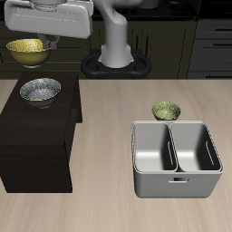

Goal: Stack the yellow bowl on the black bowl

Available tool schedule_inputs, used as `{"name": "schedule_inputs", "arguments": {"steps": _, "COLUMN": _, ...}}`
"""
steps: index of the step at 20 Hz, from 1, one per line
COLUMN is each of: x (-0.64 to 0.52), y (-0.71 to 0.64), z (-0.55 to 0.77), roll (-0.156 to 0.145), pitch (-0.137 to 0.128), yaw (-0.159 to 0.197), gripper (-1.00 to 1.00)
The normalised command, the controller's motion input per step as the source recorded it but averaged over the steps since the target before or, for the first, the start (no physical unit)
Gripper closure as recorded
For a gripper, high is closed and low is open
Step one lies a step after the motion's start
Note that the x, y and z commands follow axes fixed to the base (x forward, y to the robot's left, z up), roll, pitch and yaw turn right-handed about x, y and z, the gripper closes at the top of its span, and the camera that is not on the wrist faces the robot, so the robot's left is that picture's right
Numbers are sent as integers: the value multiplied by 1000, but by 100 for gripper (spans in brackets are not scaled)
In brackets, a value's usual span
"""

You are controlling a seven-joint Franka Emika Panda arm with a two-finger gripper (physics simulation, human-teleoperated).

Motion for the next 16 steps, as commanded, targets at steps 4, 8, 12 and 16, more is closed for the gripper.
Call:
{"name": "schedule_inputs", "arguments": {"steps": 4, "x": 183, "y": -116, "z": -122, "roll": 8, "pitch": 42, "yaw": -15, "gripper": 100}}
{"name": "schedule_inputs", "arguments": {"steps": 8, "x": 33, "y": -69, "z": -63, "roll": 9, "pitch": -1, "yaw": 15, "gripper": 100}}
{"name": "schedule_inputs", "arguments": {"steps": 12, "x": -9, "y": 1, "z": -133, "roll": 9, "pitch": 8, "yaw": 4, "gripper": 100}}
{"name": "schedule_inputs", "arguments": {"steps": 16, "x": -9, "y": -14, "z": -217, "roll": -13, "pitch": 1, "yaw": 13, "gripper": 100}}
